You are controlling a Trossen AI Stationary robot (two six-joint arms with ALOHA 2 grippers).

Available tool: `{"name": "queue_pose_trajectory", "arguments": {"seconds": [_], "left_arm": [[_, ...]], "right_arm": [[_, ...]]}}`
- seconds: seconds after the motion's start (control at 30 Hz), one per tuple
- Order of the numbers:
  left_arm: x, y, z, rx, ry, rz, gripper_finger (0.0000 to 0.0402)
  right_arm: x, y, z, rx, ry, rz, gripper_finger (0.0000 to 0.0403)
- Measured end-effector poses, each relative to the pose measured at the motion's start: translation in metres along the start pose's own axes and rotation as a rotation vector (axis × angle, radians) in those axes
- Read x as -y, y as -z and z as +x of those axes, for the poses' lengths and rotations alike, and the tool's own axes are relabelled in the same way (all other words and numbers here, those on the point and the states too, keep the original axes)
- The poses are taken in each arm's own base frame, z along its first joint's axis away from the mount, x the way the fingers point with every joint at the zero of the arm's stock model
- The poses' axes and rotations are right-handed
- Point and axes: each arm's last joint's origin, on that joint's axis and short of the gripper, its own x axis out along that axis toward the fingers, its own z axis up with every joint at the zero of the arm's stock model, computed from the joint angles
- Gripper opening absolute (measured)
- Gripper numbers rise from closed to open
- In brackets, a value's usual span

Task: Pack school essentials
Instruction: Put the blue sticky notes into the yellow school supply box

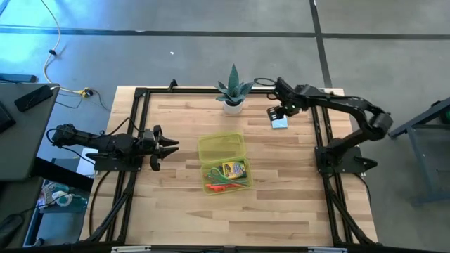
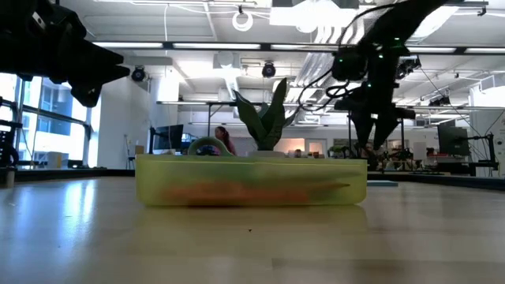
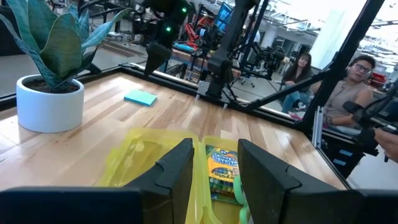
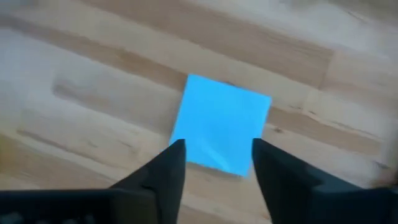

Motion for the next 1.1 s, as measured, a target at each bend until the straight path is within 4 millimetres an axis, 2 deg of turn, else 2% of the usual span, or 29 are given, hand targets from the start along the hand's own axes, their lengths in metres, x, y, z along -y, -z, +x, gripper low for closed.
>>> {"name": "queue_pose_trajectory", "arguments": {"seconds": [0.23,0.37,0.43,0.67,1.1], "left_arm": [[0.000,0.000,0.000,0.000,0.000,0.000,0.0115],[0.000,0.000,0.000,0.000,0.000,0.000,0.0115],[0.000,0.000,0.000,0.000,0.000,-0.001,0.0115],[0.000,0.000,0.000,0.000,0.000,0.000,0.0115],[0.000,0.000,0.000,0.000,0.000,0.000,0.0115]], "right_arm": [[0.009,0.022,0.013,0.097,-0.070,0.164,0.0290],[0.007,0.026,0.016,0.097,-0.076,0.189,0.0366],[0.005,0.026,0.016,0.102,-0.081,0.183,0.0391],[0.002,0.027,0.019,0.139,-0.029,0.180,0.0398],[-0.008,0.026,0.047,0.117,0.056,0.157,0.0400]]}}
